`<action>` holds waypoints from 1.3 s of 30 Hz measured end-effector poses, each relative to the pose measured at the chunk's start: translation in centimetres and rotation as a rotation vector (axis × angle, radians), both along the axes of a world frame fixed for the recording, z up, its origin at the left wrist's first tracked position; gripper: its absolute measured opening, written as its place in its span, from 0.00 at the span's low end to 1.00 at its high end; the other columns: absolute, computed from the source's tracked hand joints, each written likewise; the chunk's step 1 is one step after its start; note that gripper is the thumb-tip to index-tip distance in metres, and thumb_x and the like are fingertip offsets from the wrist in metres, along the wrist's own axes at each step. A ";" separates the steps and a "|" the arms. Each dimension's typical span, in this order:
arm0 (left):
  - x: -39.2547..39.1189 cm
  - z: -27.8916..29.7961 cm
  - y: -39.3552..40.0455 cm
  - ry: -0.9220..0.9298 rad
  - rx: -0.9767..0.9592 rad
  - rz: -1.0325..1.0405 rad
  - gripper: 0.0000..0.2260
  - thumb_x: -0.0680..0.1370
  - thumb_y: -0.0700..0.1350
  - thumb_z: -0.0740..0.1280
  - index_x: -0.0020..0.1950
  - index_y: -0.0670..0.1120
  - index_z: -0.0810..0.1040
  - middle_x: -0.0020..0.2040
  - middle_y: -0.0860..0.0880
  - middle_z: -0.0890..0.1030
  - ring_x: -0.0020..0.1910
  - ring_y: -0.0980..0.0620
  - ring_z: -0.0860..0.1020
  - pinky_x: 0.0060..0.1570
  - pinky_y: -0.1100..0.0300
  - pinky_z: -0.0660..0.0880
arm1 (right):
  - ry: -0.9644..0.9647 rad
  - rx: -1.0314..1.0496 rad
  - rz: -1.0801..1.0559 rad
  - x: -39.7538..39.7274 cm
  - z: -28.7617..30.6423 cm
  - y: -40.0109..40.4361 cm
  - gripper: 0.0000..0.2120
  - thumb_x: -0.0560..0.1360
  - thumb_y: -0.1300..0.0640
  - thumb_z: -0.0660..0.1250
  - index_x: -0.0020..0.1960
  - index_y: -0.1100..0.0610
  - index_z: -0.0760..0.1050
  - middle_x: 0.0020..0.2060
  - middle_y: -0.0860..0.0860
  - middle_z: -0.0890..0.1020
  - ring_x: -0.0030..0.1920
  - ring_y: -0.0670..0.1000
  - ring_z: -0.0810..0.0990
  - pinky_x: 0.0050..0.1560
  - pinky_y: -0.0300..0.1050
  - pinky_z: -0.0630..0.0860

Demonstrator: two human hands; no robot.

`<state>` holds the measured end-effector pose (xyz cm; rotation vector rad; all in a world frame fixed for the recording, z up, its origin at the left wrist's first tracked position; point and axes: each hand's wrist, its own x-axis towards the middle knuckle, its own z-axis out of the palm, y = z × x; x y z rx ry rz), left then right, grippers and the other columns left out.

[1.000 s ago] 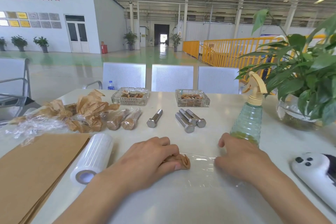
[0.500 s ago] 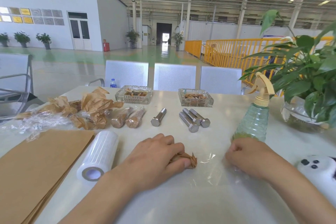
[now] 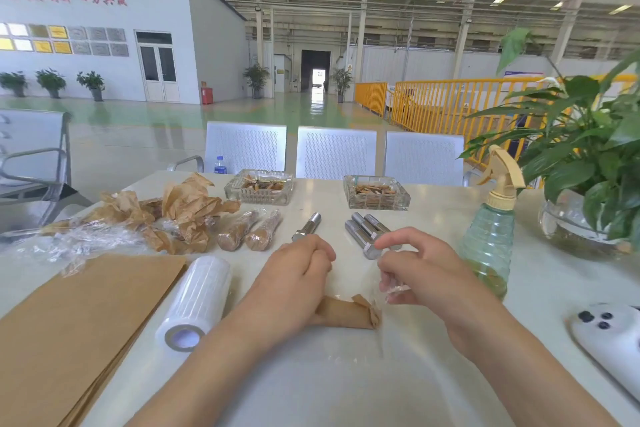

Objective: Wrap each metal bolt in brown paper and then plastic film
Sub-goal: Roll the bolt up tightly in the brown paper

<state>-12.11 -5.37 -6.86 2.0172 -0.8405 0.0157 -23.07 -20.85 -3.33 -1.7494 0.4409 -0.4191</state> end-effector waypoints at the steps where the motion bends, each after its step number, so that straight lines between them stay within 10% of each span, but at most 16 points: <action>1: 0.0 0.6 0.2 0.018 -0.051 -0.010 0.12 0.82 0.48 0.56 0.47 0.55 0.79 0.47 0.56 0.81 0.47 0.60 0.76 0.46 0.68 0.71 | -0.015 0.006 -0.005 0.0 -0.2 0.1 0.12 0.72 0.63 0.67 0.51 0.51 0.81 0.30 0.51 0.80 0.32 0.47 0.80 0.44 0.51 0.84; 7: 1.5 3.2 3.9 -0.070 0.184 -0.006 0.23 0.78 0.31 0.57 0.49 0.56 0.83 0.48 0.55 0.77 0.40 0.58 0.75 0.37 0.69 0.71 | -0.062 0.067 -0.011 0.0 -0.7 0.8 0.12 0.72 0.64 0.66 0.50 0.51 0.82 0.31 0.51 0.80 0.31 0.47 0.80 0.37 0.45 0.82; 14: 1.4 4.1 5.4 0.030 0.648 -0.248 0.16 0.73 0.48 0.65 0.54 0.68 0.80 0.49 0.59 0.83 0.47 0.61 0.81 0.52 0.57 0.81 | -0.029 0.122 0.008 0.6 -0.8 1.1 0.12 0.72 0.63 0.67 0.48 0.49 0.83 0.35 0.51 0.80 0.32 0.47 0.80 0.35 0.42 0.80; 24: 1.4 2.1 3.3 0.072 0.414 -0.123 0.04 0.75 0.46 0.75 0.48 0.54 0.85 0.45 0.52 0.85 0.33 0.61 0.75 0.35 0.68 0.73 | 0.008 0.153 0.127 1.3 -1.0 1.6 0.12 0.72 0.63 0.68 0.52 0.50 0.82 0.32 0.50 0.80 0.33 0.47 0.78 0.38 0.43 0.80; 39: 1.4 2.0 3.3 0.225 0.294 -0.024 0.07 0.68 0.40 0.81 0.35 0.45 0.84 0.29 0.49 0.81 0.24 0.55 0.75 0.26 0.66 0.71 | 0.071 -0.399 0.229 4.1 -3.0 4.3 0.11 0.68 0.58 0.63 0.45 0.44 0.77 0.37 0.49 0.84 0.33 0.46 0.81 0.33 0.44 0.76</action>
